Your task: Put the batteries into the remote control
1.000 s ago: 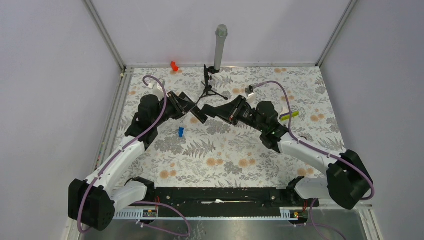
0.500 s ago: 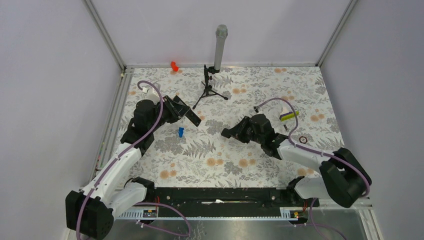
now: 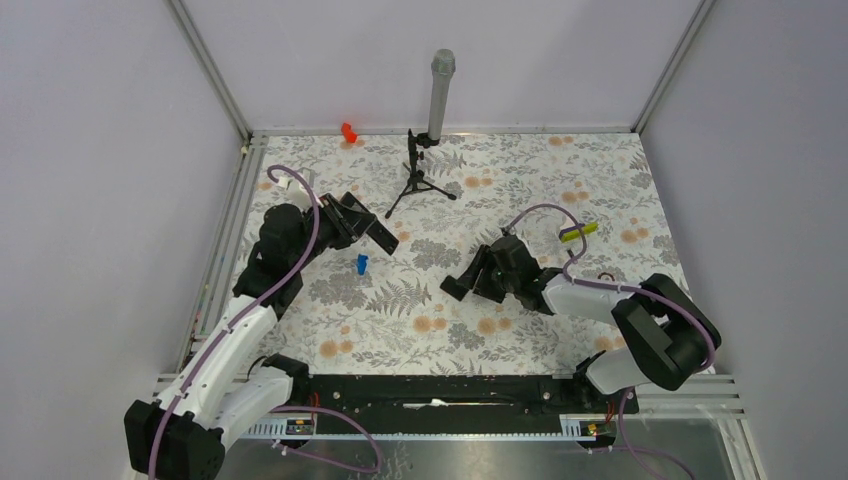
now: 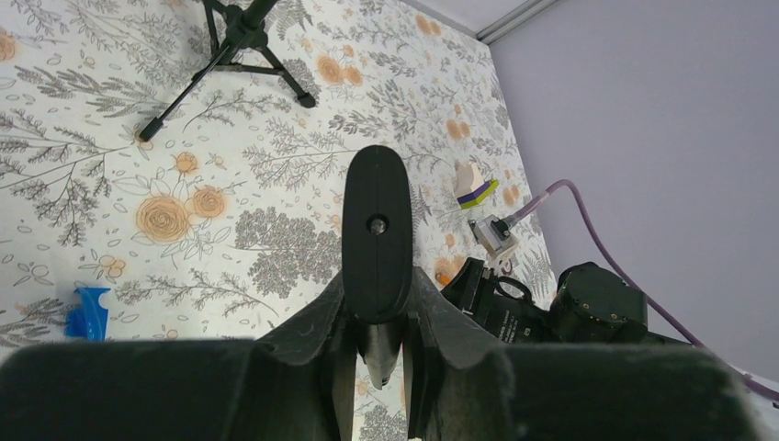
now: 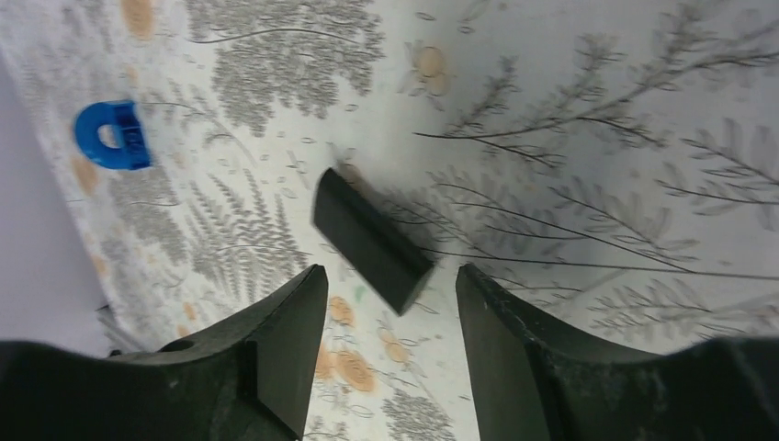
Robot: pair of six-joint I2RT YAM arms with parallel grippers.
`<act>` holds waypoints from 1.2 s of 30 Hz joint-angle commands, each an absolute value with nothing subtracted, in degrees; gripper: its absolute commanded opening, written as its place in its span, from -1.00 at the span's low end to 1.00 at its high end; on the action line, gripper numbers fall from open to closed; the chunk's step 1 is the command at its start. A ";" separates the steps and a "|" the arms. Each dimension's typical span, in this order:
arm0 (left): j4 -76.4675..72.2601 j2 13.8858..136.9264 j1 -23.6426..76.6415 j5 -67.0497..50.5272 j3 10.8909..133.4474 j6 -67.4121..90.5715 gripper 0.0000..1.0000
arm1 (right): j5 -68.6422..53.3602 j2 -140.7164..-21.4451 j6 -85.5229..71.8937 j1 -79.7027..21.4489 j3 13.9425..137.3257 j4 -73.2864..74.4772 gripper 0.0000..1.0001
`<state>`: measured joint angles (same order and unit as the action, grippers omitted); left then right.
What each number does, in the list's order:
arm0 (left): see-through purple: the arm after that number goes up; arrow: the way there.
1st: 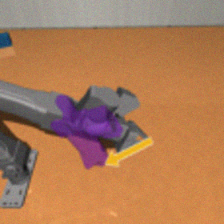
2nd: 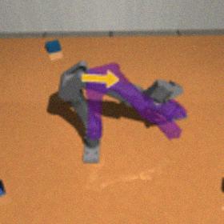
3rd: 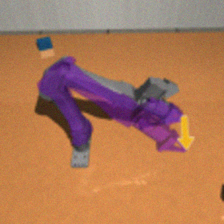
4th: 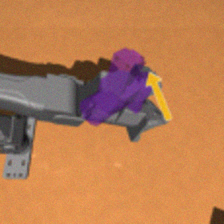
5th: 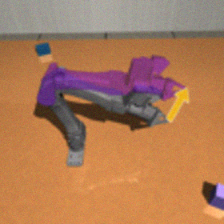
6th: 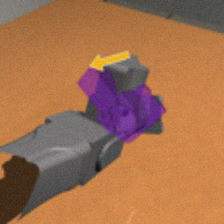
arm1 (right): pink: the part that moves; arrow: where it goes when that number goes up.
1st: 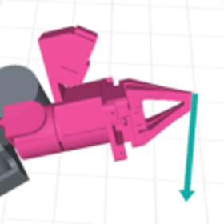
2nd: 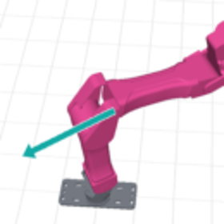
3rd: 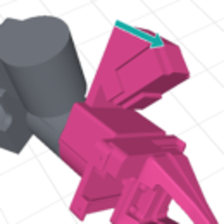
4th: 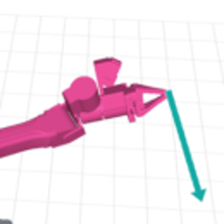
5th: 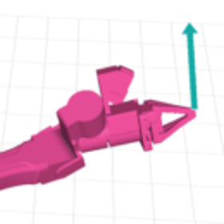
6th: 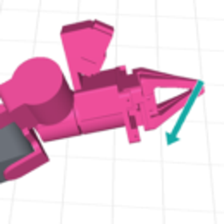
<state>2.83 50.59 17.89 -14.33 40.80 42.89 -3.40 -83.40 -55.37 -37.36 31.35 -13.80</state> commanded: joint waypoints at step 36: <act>4.51 49.61 17.58 -15.29 45.15 41.66 -1.00 | 6.95 -85.08 -26.63 -19.56 42.40 9.99 0.57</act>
